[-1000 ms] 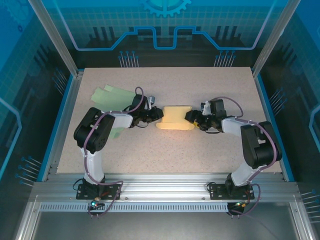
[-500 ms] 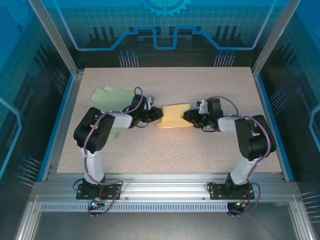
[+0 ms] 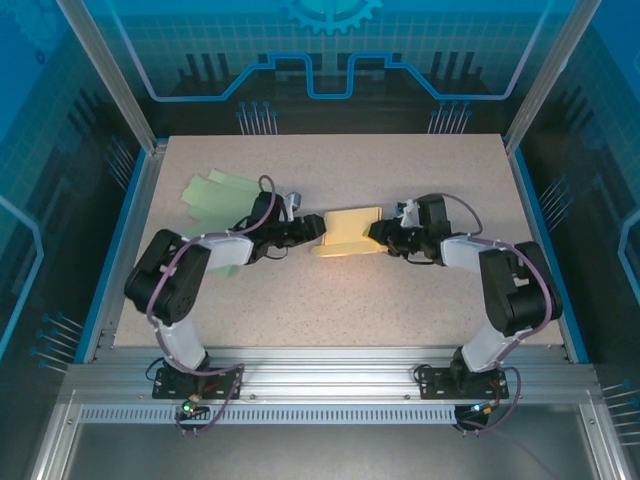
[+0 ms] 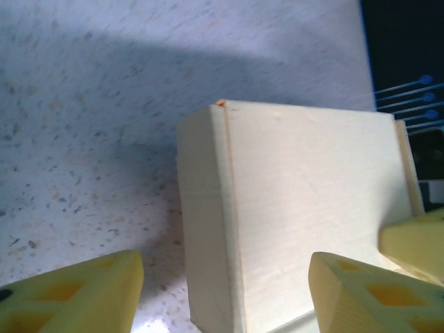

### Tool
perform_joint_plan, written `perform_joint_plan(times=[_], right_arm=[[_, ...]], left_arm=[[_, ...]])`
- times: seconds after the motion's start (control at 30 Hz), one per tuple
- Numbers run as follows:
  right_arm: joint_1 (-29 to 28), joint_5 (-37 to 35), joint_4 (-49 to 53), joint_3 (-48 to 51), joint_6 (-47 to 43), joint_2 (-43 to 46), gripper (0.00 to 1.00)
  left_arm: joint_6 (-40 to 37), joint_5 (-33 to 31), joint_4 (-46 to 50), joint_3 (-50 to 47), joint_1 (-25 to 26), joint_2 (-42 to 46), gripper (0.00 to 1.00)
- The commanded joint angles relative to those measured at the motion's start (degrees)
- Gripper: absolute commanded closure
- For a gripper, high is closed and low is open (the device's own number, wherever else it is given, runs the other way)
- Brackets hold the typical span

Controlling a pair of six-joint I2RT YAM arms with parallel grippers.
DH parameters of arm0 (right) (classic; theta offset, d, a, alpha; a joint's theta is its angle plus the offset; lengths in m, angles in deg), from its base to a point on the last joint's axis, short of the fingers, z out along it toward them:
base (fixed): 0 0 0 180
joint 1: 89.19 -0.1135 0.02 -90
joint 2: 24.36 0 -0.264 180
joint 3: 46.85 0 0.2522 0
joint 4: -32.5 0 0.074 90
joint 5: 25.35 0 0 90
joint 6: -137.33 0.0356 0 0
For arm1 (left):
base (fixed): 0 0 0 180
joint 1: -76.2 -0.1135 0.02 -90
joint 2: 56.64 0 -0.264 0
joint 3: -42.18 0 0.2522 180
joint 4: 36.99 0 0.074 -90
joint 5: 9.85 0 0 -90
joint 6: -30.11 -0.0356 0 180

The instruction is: Fold the paper box

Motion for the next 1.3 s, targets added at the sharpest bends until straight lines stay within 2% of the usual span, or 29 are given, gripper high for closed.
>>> perform_joint_plan(times=[0.0,0.13,0.23,0.27,0.3,0.4,0.43,0.47,0.57,0.73,1.07,1.2,1.27], right_arm=[[0.5,-0.7,7.6,0.1,0.5,5.6,0.64],[0.6,-1.5,13.7,-0.1,0.0,10.8,0.64],[0.7,-1.8,19.1,-0.9,-0.8,13.9,0.64],[0.7,-1.8,20.5,-1.1,-0.8,14.9,0.64],[0.7,-1.5,21.7,-1.2,-0.8,15.9,0.64],[0.7,-1.1,25.5,-2.1,-0.9,18.4,0.65],[0.7,-1.1,26.8,-2.5,-1.1,19.0,0.65],[0.7,-1.2,28.0,-3.0,-1.4,19.6,0.65],[0.7,-1.8,30.6,-3.4,-1.7,21.2,0.64],[0.7,-1.3,30.8,-2.5,-0.2,23.0,0.64],[0.7,-1.4,32.1,-1.7,0.1,23.7,0.64],[0.7,-1.1,32.1,-1.6,0.1,23.2,0.63],[0.8,-1.0,32.4,-1.6,-0.1,23.0,0.63]], left_arm=[[-8.5,-2.4,-10.5,-5.4,-0.1,7.6,0.30],[-21.5,-1.4,-32.9,-17.1,0.9,13.6,0.27],[-38.8,-1.6,-49.5,-26.2,5.8,16.6,0.25],[-47.6,-3.4,-51.0,-28.1,9.1,17.5,0.25],[-55.9,-7.0,-48.5,-28.7,12.7,18.4,0.25],[-76.8,-17.2,-30.0,-24.4,21.8,20.2,0.21],[-80.7,-21.1,-28.1,-23.4,23.8,19.5,0.20],[-83.6,-24.3,-31.5,-23.6,25.5,18.0,0.20],[-86.9,-29.4,-45.5,-24.8,27.4,13.0,0.20],[-91.7,-33.0,-40.2,-20.1,29.2,8.4,0.19],[-96.2,-41.5,-42.8,-15.6,29.5,2.2,0.21],[-96.9,-42.9,-44.1,-15.6,29.6,1.5,0.26],[-96.7,-42.9,-44.0,-15.7,29.7,1.9,0.32]])
